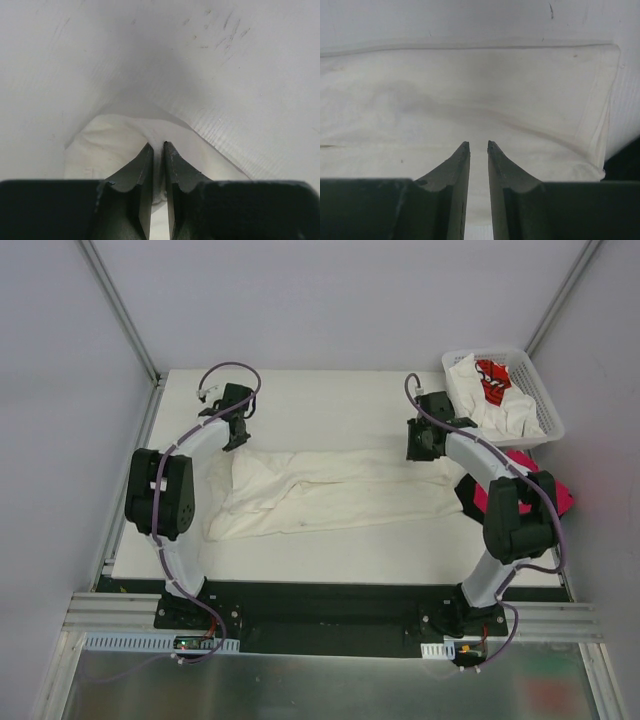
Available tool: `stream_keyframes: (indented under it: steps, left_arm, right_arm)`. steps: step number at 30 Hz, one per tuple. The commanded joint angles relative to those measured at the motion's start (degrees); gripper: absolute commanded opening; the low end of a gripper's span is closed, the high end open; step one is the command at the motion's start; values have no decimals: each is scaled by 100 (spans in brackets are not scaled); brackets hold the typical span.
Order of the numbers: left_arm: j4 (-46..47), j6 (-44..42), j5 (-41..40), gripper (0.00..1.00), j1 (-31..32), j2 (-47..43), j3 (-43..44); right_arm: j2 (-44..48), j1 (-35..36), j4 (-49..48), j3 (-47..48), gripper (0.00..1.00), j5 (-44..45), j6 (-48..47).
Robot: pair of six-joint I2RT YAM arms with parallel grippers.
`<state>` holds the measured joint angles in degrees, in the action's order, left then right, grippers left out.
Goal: Fold and stack the t-shirts
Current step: Fold the other side of the tshirt into a rectangle
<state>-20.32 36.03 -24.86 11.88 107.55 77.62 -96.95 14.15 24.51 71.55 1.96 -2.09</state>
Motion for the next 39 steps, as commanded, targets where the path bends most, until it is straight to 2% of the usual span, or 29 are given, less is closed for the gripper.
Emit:
stream_keyframes:
  steps: [1,7,25,28,29,32,33,36,39]
  left_arm:
    - [-227,106,-448,12,-45,-533,-151]
    - [-254,194,-739,13,-54,-867,-415]
    - [-262,316,-932,15,-54,-893,-616]
    - [-262,413,-968,23,-54,-1025,-792]
    - [-262,431,-950,34,-45,-1051,-836]
    - [-262,501,-907,55,-54,-1122,-959]
    - [-280,510,-872,73,-54,-1131,-977]
    - [-297,554,-731,96,-54,-1104,-1021]
    - [-341,589,-704,99,-45,-1148,-1065]
  right_arm:
    - [-289,-26,-219,614,24,-143,95]
    - [-387,-88,-131,1063,25,-336,16]
    - [773,-299,176,711,28,-231,-46]
    - [897,-343,221,720,29,-72,-64]
    - [940,-369,212,703,28,-81,-38]
    - [1098,-396,177,668,29,-108,6]
    - [1125,-404,151,650,29,-151,7]
    - [1248,-404,141,641,29,-143,7]
    - [1389,-413,124,571,29,-152,-11]
